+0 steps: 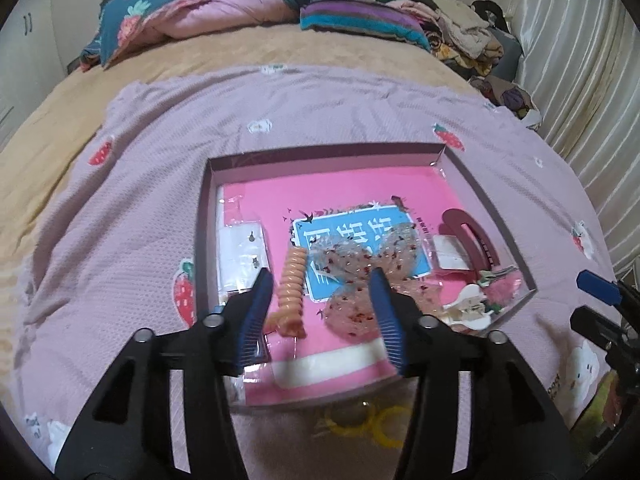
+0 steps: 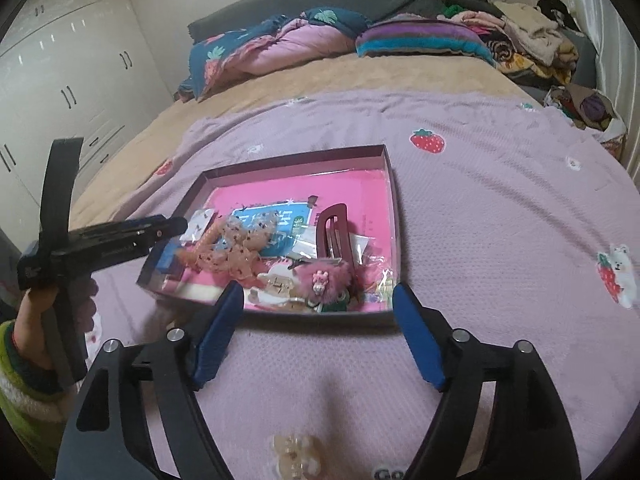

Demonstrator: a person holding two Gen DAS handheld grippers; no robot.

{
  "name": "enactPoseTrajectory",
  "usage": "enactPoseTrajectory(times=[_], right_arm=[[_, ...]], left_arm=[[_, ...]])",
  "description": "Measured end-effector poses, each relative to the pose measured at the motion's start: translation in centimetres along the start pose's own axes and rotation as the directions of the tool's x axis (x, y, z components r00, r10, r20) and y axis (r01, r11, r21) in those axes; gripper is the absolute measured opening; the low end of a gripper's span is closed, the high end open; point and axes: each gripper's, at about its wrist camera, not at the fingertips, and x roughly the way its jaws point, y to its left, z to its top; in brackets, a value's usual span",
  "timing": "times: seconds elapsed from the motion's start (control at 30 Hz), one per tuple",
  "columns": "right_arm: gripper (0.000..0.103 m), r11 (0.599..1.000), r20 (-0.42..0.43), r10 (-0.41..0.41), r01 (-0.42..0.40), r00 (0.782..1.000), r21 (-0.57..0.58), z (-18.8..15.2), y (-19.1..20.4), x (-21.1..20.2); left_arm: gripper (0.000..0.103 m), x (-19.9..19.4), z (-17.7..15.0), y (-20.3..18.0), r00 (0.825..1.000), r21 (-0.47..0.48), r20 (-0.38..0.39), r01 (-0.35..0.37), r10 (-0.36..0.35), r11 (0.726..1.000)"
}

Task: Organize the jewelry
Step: 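Lift both open tools out of the tray toward the yellow bangle packet, then grasp yellow bangle packet with left tool while right tool grasps pearl claw clip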

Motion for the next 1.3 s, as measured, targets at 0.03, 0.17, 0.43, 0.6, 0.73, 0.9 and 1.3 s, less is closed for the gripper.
enactPoseTrajectory(times=[0.03, 0.17, 0.43, 0.6, 0.73, 0.9, 1.3], right_arm=[[0.077, 1.000, 0.002, 0.001, -0.001, 1.000, 0.000, -0.2, 0.0, -0.3], [0.079, 1.000, 0.005, 0.010, -0.010, 1.000, -0.004, -1.3, 0.2, -1.5], [0.081, 1.000, -0.020, 0.025, -0.026, 0.999, -0.015, -4.1, 0.4, -2.7], [0.081, 0.999, -0.045, 0.035, -0.037, 0.998, -0.030, -6.1, 0.7, -2.7], [0.081, 0.998, -0.075, 0.035, -0.039, 0.997, -0.050, -7.7, 0.9, -2.3], [0.081, 0.996, -0.118, 0.038, -0.047, 0.992, -0.076, -9.6, 1.5, -1.2], [0.037, 0.993, -0.201, 0.023, -0.046, 0.979, -0.109, -12.1, 2.2, 2.1]], left_arm=[[0.057, -0.6, -0.1, -0.1, 1.000, 0.000, 0.011, -0.004, 0.004, 1.000], [0.068, -2.4, -0.7, -0.5, 0.999, 0.001, 0.037, -0.009, 0.009, 1.000], [0.089, -4.6, -2.5, -1.2, 0.998, -0.011, 0.056, -0.025, 0.025, 1.000], [0.089, -4.7, -4.4, -1.8, 0.999, -0.002, 0.029, -0.032, 0.032, 0.999], [0.089, -4.3, -5.9, -2.2, 0.999, 0.003, 0.000, -0.032, 0.032, 0.999], [0.089, -3.8, -7.7, -2.6, 0.999, 0.010, -0.033, -0.036, 0.036, 0.999], [0.089, -1.5, -10.5, -3.2, 0.994, 0.012, -0.113, 0.001, 0.000, 1.000]])
